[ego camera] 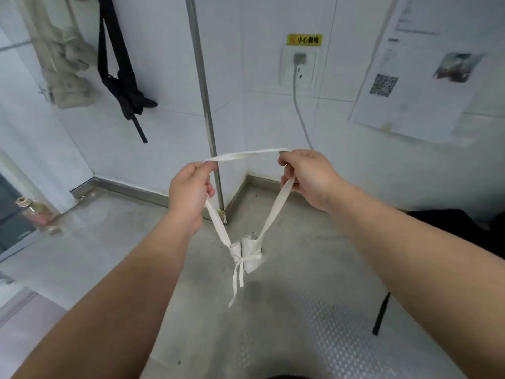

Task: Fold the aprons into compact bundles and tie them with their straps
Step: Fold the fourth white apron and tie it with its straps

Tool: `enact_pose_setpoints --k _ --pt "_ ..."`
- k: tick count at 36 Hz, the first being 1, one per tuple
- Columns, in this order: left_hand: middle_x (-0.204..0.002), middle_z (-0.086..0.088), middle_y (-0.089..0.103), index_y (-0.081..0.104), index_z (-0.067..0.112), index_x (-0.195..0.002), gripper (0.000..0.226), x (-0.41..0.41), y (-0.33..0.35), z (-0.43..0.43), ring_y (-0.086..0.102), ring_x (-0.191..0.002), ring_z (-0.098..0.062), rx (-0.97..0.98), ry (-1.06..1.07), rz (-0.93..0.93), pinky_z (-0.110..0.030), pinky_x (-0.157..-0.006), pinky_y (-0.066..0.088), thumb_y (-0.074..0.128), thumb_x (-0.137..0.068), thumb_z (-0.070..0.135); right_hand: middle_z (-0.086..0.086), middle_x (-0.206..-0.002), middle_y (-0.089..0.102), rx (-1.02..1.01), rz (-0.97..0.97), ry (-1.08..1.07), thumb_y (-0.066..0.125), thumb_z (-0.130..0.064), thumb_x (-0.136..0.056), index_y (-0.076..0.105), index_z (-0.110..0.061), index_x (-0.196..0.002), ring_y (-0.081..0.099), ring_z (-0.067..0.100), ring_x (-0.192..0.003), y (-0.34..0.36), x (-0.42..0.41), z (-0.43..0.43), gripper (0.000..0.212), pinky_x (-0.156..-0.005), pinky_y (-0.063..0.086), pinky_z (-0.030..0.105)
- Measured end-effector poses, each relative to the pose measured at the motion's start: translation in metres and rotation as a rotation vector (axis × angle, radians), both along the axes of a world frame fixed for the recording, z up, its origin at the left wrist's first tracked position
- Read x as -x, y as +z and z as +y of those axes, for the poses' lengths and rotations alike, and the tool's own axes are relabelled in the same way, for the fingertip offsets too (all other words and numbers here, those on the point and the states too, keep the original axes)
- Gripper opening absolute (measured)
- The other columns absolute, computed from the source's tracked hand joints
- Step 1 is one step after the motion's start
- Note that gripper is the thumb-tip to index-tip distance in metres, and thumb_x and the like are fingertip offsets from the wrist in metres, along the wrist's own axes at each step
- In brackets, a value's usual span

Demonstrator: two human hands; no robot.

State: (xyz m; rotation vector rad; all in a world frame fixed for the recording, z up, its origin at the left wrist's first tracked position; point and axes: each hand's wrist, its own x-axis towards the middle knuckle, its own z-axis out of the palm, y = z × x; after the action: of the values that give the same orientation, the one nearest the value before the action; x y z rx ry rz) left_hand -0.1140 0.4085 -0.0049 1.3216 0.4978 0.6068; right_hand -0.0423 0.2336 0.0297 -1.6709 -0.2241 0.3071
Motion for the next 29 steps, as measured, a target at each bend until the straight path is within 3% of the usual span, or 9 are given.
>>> enact_pose_setpoints --k 3,6,9,16,21,25,29 --pt "-0.052 0.005 0.035 0.058 0.014 -0.07 0.02 0.006 -0.003 0.017 0.034 -0.045 -0.009 0.062 0.065 0.007 -0.023 -0.057 0.041 0.06 -0.089 0.02 0.002 -0.044 0.038 -0.122 0.091 0.018 0.051 -0.008 -0.087 0.053 -0.008 -0.067 0.042 0.02 -0.047 0.019 0.004 0.02 0.02 -0.058 0.047 0.031" --pt "-0.055 0.006 0.032 0.056 0.015 -0.073 0.02 0.01 0.011 0.038 0.029 -0.044 -0.009 0.143 0.063 -0.05 -0.022 -0.054 0.04 0.055 -0.092 0.022 -0.001 -0.043 0.031 -0.019 0.068 0.047 0.05 -0.01 -0.086 0.052 -0.01 -0.069 0.031 0.018 -0.043 0.035 0.007 0.039 0.018 -0.042 0.028 0.02" --pt "-0.051 0.007 0.035 0.058 0.017 -0.08 0.019 0.014 0.032 0.057 0.027 -0.04 -0.008 0.176 -0.005 -0.137 -0.02 -0.049 0.035 0.048 -0.096 0.02 -0.002 -0.044 0.031 0.014 0.021 0.09 0.052 -0.013 -0.088 0.052 -0.012 -0.074 0.028 0.014 -0.04 0.05 0.005 0.057 0.014 -0.041 0.018 0.019" --pt "-0.053 0.011 0.052 0.058 0.024 -0.093 0.026 0.016 0.088 0.121 0.041 -0.038 -0.003 0.294 -0.161 -0.296 -0.015 -0.051 0.043 0.038 -0.096 0.008 0.0 -0.059 0.048 -0.205 -0.01 0.139 0.053 -0.007 -0.088 0.047 -0.018 -0.073 0.032 0.012 -0.045 0.094 0.003 0.116 0.019 -0.042 0.019 0.022" --pt "-0.075 0.007 0.068 0.054 0.019 -0.087 0.025 0.015 0.133 0.181 0.06 -0.052 -0.006 0.271 -0.264 -0.387 -0.025 -0.068 0.047 0.038 -0.096 0.002 0.002 -0.071 0.058 -0.364 -0.047 0.041 0.053 -0.007 -0.089 0.055 -0.019 -0.091 0.038 0.012 -0.048 0.123 0.004 0.183 0.012 -0.039 0.026 0.018" --pt "-0.088 0.005 0.068 0.057 0.017 -0.089 0.024 0.008 0.167 0.225 0.064 -0.062 -0.01 0.228 -0.339 -0.455 -0.025 -0.066 0.05 0.04 -0.096 0.002 0.002 -0.079 0.06 -0.483 -0.072 0.021 0.051 -0.007 -0.09 0.056 -0.019 -0.095 0.043 0.012 -0.05 0.149 0.009 0.234 0.014 -0.039 0.031 0.018" --pt "-0.077 0.001 0.061 0.058 0.013 -0.087 0.027 0.006 0.197 0.266 0.059 -0.055 -0.007 0.14 -0.377 -0.526 -0.023 -0.061 0.052 0.038 -0.095 -0.004 0.003 -0.079 0.058 -0.594 -0.118 0.005 0.049 -0.004 -0.09 0.056 -0.017 -0.093 0.044 0.012 -0.053 0.176 0.018 0.283 0.015 -0.041 0.033 0.019"
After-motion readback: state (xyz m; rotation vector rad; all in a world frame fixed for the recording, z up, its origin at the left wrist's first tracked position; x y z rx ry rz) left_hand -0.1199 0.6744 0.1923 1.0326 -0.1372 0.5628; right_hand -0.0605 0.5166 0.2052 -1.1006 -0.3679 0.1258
